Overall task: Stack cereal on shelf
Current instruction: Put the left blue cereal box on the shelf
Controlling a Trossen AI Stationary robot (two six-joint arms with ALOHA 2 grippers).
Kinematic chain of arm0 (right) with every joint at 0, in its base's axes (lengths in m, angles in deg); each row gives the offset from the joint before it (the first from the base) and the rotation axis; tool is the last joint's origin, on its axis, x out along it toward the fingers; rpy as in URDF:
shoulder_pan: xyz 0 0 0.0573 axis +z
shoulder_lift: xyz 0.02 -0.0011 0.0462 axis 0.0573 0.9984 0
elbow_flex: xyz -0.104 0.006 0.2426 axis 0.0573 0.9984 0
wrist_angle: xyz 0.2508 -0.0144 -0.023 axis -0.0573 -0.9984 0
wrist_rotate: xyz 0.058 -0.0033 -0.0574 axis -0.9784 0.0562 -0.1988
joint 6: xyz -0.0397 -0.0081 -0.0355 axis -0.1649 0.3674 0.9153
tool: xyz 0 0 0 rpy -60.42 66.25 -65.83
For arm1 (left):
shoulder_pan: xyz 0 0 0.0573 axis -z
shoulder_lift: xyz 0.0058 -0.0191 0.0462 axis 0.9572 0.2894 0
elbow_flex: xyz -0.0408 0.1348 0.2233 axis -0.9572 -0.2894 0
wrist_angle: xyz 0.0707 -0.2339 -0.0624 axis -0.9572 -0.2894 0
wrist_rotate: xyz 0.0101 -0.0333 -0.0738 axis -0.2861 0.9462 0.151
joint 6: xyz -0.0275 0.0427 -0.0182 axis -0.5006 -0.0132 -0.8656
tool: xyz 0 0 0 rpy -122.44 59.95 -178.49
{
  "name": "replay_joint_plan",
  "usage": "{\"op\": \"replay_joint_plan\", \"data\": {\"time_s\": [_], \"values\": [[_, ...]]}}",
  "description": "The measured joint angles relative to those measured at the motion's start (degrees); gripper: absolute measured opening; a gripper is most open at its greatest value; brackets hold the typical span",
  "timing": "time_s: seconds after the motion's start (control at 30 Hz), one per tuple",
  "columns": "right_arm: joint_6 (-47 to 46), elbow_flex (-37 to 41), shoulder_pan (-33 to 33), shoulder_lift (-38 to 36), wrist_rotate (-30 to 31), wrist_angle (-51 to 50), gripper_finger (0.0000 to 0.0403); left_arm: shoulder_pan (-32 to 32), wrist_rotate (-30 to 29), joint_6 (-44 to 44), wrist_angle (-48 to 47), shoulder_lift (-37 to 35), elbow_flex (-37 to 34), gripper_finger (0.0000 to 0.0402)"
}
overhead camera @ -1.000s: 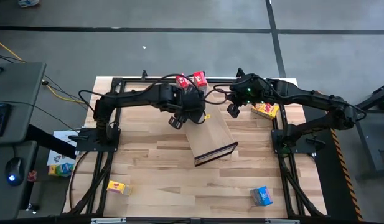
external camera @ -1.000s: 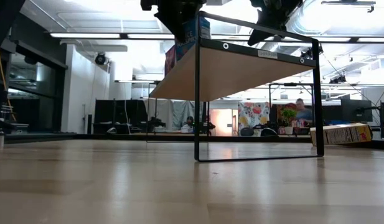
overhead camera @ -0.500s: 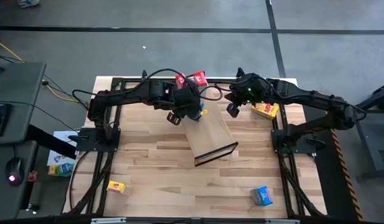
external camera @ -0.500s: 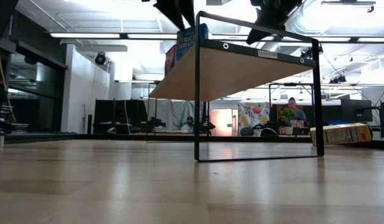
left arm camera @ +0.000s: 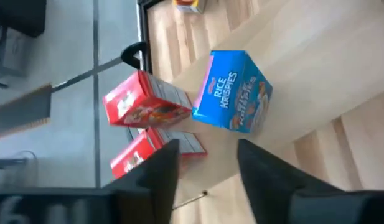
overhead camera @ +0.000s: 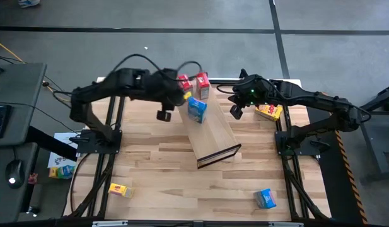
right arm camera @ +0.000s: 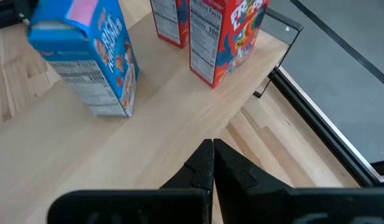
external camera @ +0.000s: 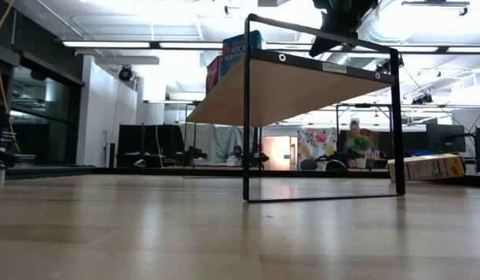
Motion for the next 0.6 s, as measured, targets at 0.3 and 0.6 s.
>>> {"op": "replay_joint_plan", "data": {"time_s": [0.3, 0.6], "values": [[0.0, 12.8, 1.5, -0.2, -3.9, 14.0, 0.0000, 0.5, 1.8, -5.1, 25.4, -19.7, -37.7, 0.0010], [-1.6, 23.6, 5.1, 0.1, -1.8, 44.8, 0.0000, 1.0, 5.2, -12.1, 71.2, -29.7, -71.9, 0.0002]]}}
